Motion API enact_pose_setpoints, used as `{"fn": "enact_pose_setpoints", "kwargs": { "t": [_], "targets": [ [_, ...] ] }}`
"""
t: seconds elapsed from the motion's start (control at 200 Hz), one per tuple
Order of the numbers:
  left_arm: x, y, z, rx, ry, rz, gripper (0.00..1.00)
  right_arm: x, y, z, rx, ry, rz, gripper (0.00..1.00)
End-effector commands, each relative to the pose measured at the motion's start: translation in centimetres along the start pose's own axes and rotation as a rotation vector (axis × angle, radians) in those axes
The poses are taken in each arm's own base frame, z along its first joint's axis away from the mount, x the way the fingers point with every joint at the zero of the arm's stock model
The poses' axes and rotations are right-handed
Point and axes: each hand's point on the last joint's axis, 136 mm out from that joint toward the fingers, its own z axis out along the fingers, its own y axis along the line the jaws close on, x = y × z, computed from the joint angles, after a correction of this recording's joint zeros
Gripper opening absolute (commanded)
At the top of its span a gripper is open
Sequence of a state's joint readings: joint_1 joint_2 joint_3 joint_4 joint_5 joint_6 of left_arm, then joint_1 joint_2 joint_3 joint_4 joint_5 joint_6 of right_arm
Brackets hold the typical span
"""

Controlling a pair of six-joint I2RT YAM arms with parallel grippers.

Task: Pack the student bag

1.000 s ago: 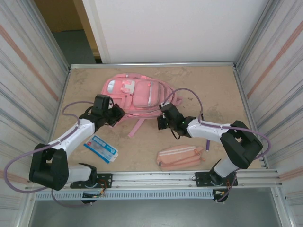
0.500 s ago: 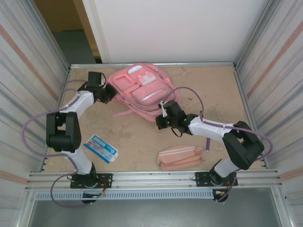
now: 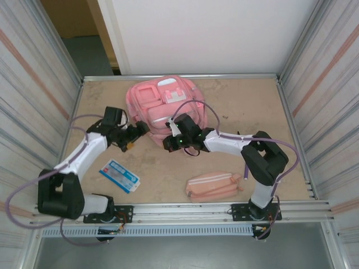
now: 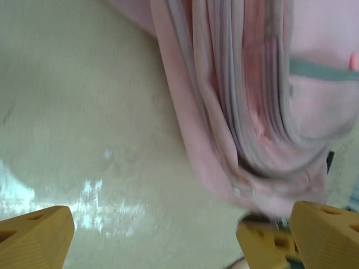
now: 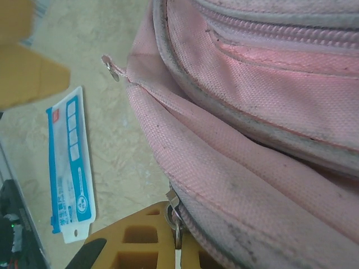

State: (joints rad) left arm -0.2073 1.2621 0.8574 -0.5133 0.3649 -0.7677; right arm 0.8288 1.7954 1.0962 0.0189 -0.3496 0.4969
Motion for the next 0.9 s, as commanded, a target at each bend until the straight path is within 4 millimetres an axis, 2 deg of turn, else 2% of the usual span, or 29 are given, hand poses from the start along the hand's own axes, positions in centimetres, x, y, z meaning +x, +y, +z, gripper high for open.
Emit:
{"fn": "enact_pose_setpoints", "kwargs": {
  "t": [0.0, 0.105, 0.2, 0.351, 0.471, 0.521, 0.571, 0.636, 0.722, 0.777, 0.897],
  "targets": [
    [-1.0, -0.2, -1.7, 0.023, -0.140, -0.038, 0.96, -0.6, 3.6, 0.4, -0.132, -0.005, -0.048, 0.00],
    [-1.7, -1.3, -1.9, 0.085, -0.190, -0.060, 0.90, 0.0, 4.9, 0.6, -0.153, 0.007, -0.080, 0.00],
    [-1.4, -2.3, -0.4, 0.127, -0.177, -0.084, 0.85, 0.1, 5.5, 0.8, -0.151, 0.007, -0.088, 0.00],
    [0.0, -2.1, 2.7, 0.093, -0.109, -0.156, 0.84, -0.1, 6.5, 0.8, -0.162, -0.012, -0.096, 0.00],
    [0.2, -1.8, 3.8, 0.088, -0.104, -0.207, 0.80, -0.1, 6.8, 1.1, -0.128, -0.010, -0.126, 0.00],
    [0.3, -1.9, 3.8, 0.089, -0.114, -0.216, 0.72, -0.2, 6.9, 1.1, -0.125, -0.009, -0.127, 0.00],
    [0.2, -1.8, 3.6, 0.082, -0.145, -0.206, 0.54, -0.2, 7.0, 1.0, -0.122, -0.013, -0.129, 0.00],
    [-0.3, -1.4, 3.2, 0.066, -0.189, -0.184, 0.24, -0.2, 6.9, 0.9, -0.106, -0.013, -0.137, 0.00],
    [-1.1, -0.7, 2.2, 0.032, -0.237, -0.165, 0.00, 0.2, 6.0, 0.6, -0.047, -0.004, -0.149, 0.00],
    [-1.7, -0.6, 1.4, 0.021, -0.253, -0.134, 0.00, 0.9, 4.9, 0.1, 0.006, 0.011, -0.154, 0.00],
    [-3.0, 0.3, 0.3, -0.032, -0.280, -0.077, 0.00, 2.0, 2.5, -2.2, 0.144, 0.044, -0.187, 0.00]
  ]
}}
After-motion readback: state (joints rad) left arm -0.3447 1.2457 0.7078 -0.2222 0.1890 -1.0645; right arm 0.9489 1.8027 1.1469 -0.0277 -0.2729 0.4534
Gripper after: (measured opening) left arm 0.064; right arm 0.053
